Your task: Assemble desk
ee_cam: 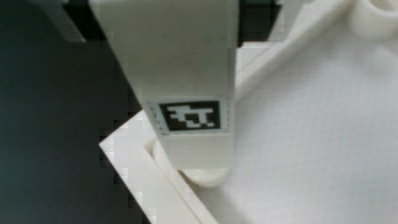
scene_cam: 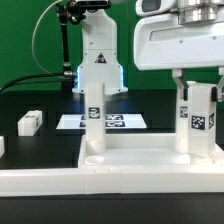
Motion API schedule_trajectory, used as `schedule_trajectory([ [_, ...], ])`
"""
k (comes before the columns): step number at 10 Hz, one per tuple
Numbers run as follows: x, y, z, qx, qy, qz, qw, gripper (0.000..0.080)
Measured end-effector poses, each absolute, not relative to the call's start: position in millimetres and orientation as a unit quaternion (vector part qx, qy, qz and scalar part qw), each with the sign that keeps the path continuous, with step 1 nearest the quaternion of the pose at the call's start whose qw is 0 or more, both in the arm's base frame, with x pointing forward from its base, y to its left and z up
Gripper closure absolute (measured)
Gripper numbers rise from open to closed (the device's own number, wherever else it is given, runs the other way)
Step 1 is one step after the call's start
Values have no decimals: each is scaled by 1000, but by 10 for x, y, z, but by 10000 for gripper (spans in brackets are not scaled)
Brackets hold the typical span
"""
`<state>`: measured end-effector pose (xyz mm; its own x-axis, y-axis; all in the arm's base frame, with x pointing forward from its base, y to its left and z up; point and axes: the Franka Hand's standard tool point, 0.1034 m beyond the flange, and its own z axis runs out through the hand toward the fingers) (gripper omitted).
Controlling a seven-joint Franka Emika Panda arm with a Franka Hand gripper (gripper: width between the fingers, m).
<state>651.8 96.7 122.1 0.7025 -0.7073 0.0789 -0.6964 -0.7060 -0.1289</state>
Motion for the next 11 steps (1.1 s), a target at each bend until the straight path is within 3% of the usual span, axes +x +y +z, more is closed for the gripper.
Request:
schedule_trajectory([
  [2,6510,952,1212,-895,441,-57,47,501],
  [5,6443,978,1190,-751,656,-47,61,501],
  [6,6436,1017,1189,-709,701,-36,68,501],
  [7,6439,1104,1182,-628,772,-22,97,501],
  [8,6452,1165,1178,-591,800,-15,103,501],
  [11,6448,1182,1173,-637,765,-23,96,501],
])
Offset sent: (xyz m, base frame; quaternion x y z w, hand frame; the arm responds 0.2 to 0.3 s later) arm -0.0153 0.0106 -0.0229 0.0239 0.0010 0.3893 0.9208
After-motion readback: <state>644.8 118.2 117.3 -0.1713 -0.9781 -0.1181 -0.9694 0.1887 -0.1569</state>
